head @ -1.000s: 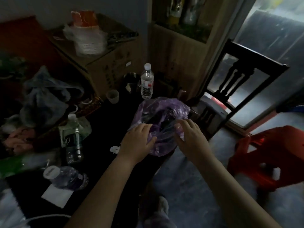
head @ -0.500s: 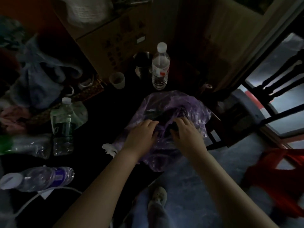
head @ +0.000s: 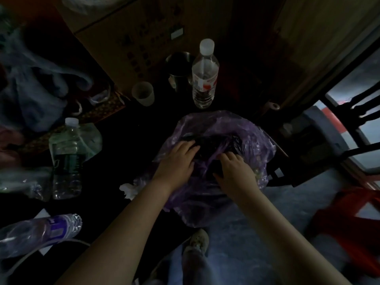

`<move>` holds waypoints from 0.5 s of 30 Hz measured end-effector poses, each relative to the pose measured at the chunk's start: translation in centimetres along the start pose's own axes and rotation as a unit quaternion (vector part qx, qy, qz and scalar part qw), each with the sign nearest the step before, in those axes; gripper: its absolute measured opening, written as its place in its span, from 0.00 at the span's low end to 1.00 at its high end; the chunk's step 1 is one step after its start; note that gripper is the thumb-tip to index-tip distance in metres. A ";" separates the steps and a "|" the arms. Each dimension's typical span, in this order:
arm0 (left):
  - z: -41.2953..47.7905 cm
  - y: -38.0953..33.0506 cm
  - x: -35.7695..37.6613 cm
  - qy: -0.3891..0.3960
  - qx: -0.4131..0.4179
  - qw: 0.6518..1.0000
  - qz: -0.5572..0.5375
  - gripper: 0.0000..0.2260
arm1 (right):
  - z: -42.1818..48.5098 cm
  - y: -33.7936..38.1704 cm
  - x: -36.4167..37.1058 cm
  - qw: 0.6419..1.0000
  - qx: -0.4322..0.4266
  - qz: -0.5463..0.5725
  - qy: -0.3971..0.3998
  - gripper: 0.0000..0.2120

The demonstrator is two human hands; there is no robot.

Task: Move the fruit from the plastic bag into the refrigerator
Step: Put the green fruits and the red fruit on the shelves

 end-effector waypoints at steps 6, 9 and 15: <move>2.5 0.9 -0.2 -0.012 -0.040 0.999 0.013 0.27 | 0.7 -0.1 0.6 1.000 -0.003 -0.022 0.003 0.23; 3.2 1.1 -0.4 -0.022 -0.051 0.998 0.025 0.28 | 1.1 0.0 0.7 1.000 -0.006 -0.022 0.008 0.24; 4.2 1.1 -0.3 -0.025 -0.044 0.998 0.029 0.24 | 1.3 0.0 1.0 1.000 -0.004 -0.017 0.012 0.25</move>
Point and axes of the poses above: each hand's wrist, its own z-axis towards the middle knuckle, its own x-axis out of the palm, y = z × x, the point moved 8 cm from there along z, towards the middle knuckle, and after that the axes turned 7 degrees about -z, right-handed, at the moved point
